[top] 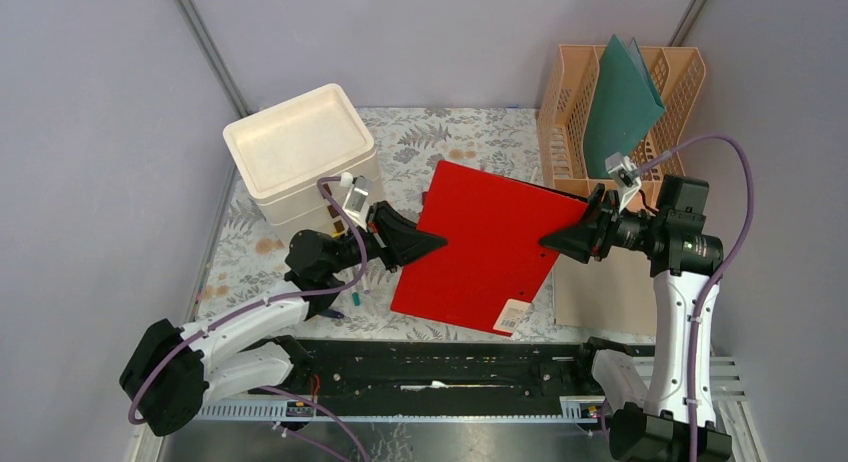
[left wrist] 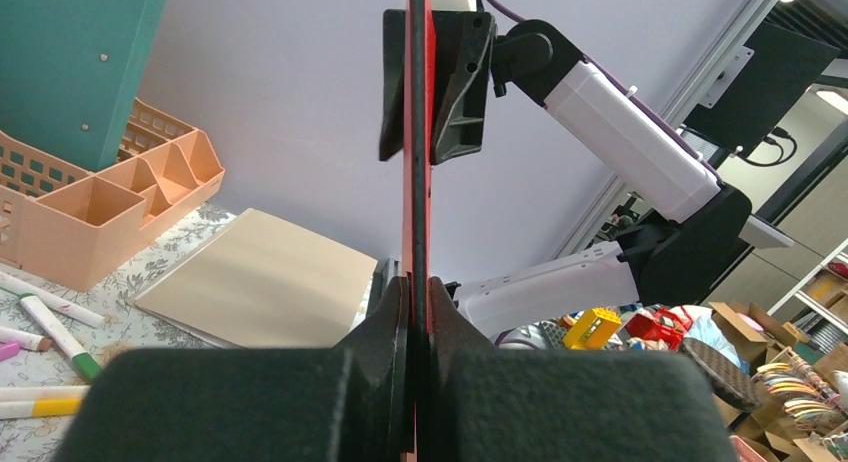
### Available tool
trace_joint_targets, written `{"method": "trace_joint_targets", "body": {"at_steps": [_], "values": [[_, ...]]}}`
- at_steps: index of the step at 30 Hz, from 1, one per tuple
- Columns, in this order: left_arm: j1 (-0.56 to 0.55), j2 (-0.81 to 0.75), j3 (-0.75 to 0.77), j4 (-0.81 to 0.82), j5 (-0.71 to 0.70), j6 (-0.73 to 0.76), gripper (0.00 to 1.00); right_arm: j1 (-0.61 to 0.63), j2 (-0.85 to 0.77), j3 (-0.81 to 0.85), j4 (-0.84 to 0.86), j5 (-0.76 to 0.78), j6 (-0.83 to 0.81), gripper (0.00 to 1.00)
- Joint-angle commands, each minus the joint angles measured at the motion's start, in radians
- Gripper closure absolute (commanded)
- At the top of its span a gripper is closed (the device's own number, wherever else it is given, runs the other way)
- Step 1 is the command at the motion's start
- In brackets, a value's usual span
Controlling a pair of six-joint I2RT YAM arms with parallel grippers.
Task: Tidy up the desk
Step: Place the folder in the storage box.
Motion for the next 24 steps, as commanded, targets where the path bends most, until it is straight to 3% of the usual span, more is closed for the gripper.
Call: {"method": "trace_joint_targets", "body": {"at_steps": [1,3,4,7,9,10,11,16,18,24], "values": [[0.009,0.005,0.012,0.177,0.007,-0.046,1.0,0.015,-0.015,0.027,0.013,-0.105,0.058,0.71],[0.01,0.01,0.016,0.179,0.009,-0.049,1.0,0.017,-0.019,0.026,0.039,-0.105,0.075,0.94],[0.012,0.015,0.016,0.18,0.011,-0.048,1.0,0.017,-0.023,0.028,0.047,-0.105,0.082,1.0],[0.022,0.023,0.018,0.165,0.009,-0.054,1.0,0.017,-0.038,0.054,0.053,-0.063,0.09,1.0],[0.04,0.016,0.016,0.107,-0.02,-0.071,0.78,0.016,-0.055,0.072,0.055,-0.005,0.099,1.0],[0.054,0.002,0.016,0.045,-0.045,-0.087,0.59,0.016,-0.066,0.077,0.065,0.035,0.11,1.0],[0.068,-0.017,0.016,-0.019,-0.062,-0.086,0.46,0.013,-0.074,0.081,0.077,0.076,0.126,1.0],[0.15,-0.157,0.049,-0.357,-0.107,0.042,0.06,0.002,-0.063,0.119,0.088,0.223,0.131,1.0],[0.176,-0.2,0.11,-0.537,-0.15,0.118,0.01,0.0,-0.043,0.152,0.1,0.272,0.132,1.0],[0.201,-0.209,0.314,-0.971,-0.2,0.377,0.01,-0.003,0.002,0.276,0.215,0.501,0.183,1.0]]}}
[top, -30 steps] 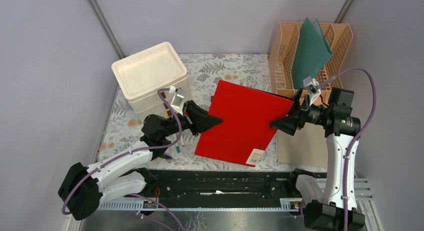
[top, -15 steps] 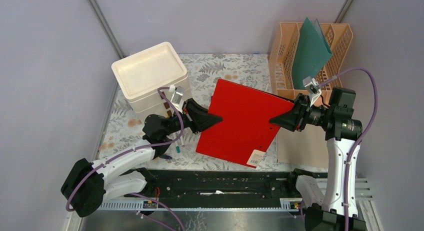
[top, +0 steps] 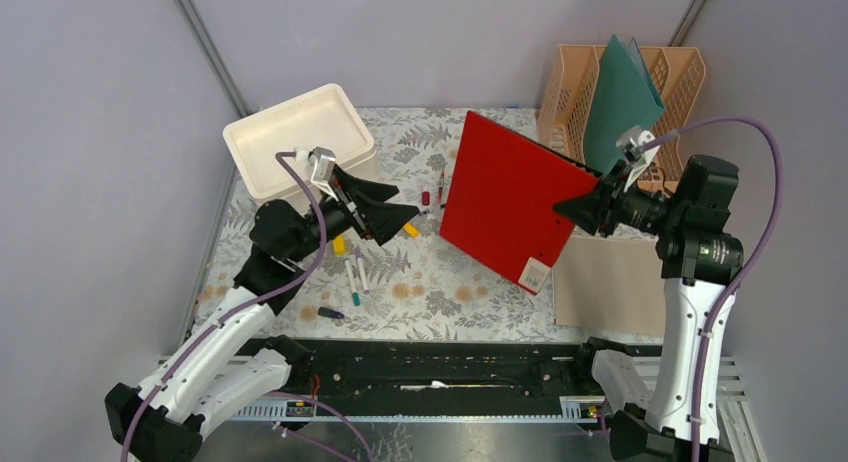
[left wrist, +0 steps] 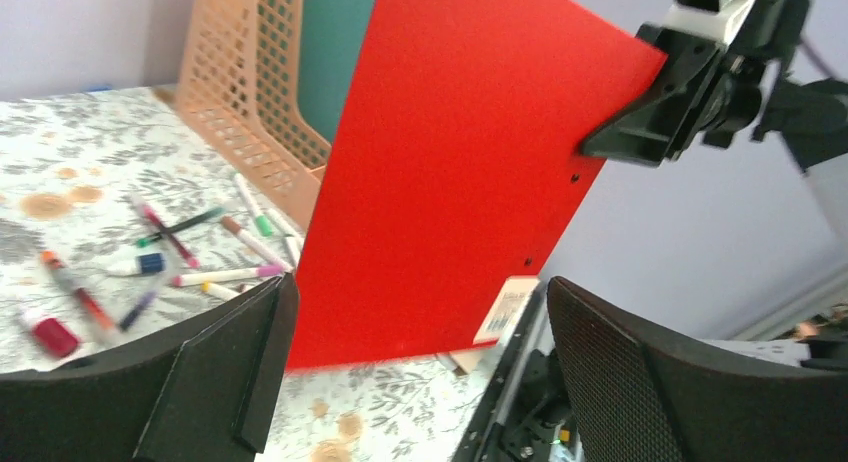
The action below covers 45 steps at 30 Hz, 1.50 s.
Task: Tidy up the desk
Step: Place the folder in the storage box.
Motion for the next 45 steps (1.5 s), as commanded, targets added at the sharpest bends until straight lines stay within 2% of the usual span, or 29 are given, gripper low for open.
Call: {"method": "trace_joint_targets", "body": {"at_steps": [1,5,10,13,17,25,36,45], "values": [[0.007,0.005,0.158,-0.379,-0.056,0.261,0.01,-0.008,0.033,0.148,0.132,0.218,0.035,1.0],[0.008,0.018,0.188,-0.493,-0.103,0.398,0.01,-0.007,0.081,0.242,0.193,0.403,0.037,1.0],[0.007,-0.069,0.093,-0.436,-0.143,0.425,0.01,-0.007,0.151,0.319,0.288,0.567,0.071,1.0],[0.006,-0.134,0.037,-0.415,-0.216,0.457,0.01,-0.007,0.193,0.354,0.347,0.622,0.114,1.0],[0.006,-0.167,0.017,-0.45,-0.269,0.507,0.01,-0.008,0.252,0.396,0.399,0.706,0.135,1.0],[0.006,-0.168,0.007,-0.457,-0.214,0.5,0.01,-0.009,0.26,0.315,0.559,0.84,0.126,1.0],[0.006,-0.142,0.005,-0.471,-0.256,0.515,0.01,-0.009,0.332,0.223,0.705,0.826,0.181,1.0],[0.006,-0.124,0.005,-0.48,-0.278,0.526,0.01,-0.007,0.456,0.21,0.854,0.791,0.238,1.0]]}}
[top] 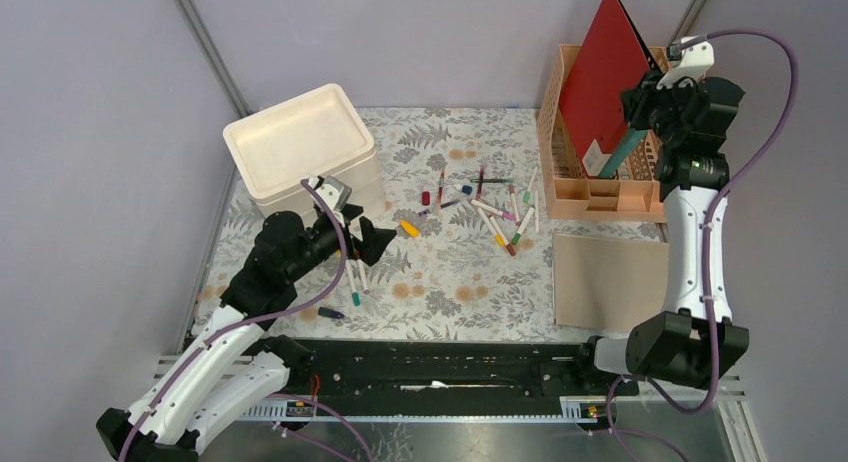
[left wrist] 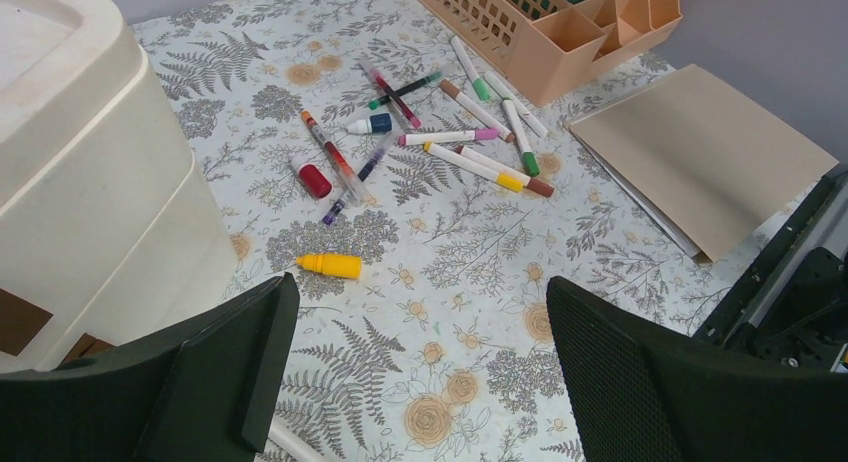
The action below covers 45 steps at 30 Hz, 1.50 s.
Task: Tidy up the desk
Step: Place the folder in the storage box.
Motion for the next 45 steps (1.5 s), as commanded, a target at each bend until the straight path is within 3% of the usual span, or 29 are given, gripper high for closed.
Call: {"method": "trace_joint_targets", "body": {"at_steps": [1,12,20,28,34,36,42,45], "values": [[0.003,0.008,-0.003,0.03,-0.023,0.018,0.01,-0.002,0.045,0.031,0.222,-0.034,0.056,1.0],[0.005,0.023,-0.001,0.02,-0.037,0.028,0.01,-0.003,0.122,-0.154,0.584,-0.119,0.158,1.0],[0.005,0.042,0.002,0.016,-0.043,0.032,0.01,-0.002,0.148,-0.315,0.823,-0.139,0.128,1.0],[0.008,0.053,0.004,0.011,-0.042,0.036,0.01,-0.002,0.17,-0.384,0.859,-0.156,0.114,1.0],[0.011,0.056,0.007,0.013,-0.017,0.031,0.01,-0.002,0.166,-0.407,0.786,-0.179,0.085,1.0],[0.012,0.054,0.007,0.014,-0.011,0.029,0.01,-0.002,0.168,-0.411,0.757,-0.182,0.051,0.89],[0.014,0.035,0.002,0.027,-0.002,0.018,0.01,-0.002,0.128,-0.405,0.621,-0.194,0.02,0.37],[0.016,0.032,0.004,0.036,0.03,0.004,0.01,-0.003,0.072,-0.393,0.526,-0.164,0.004,0.19]]}}
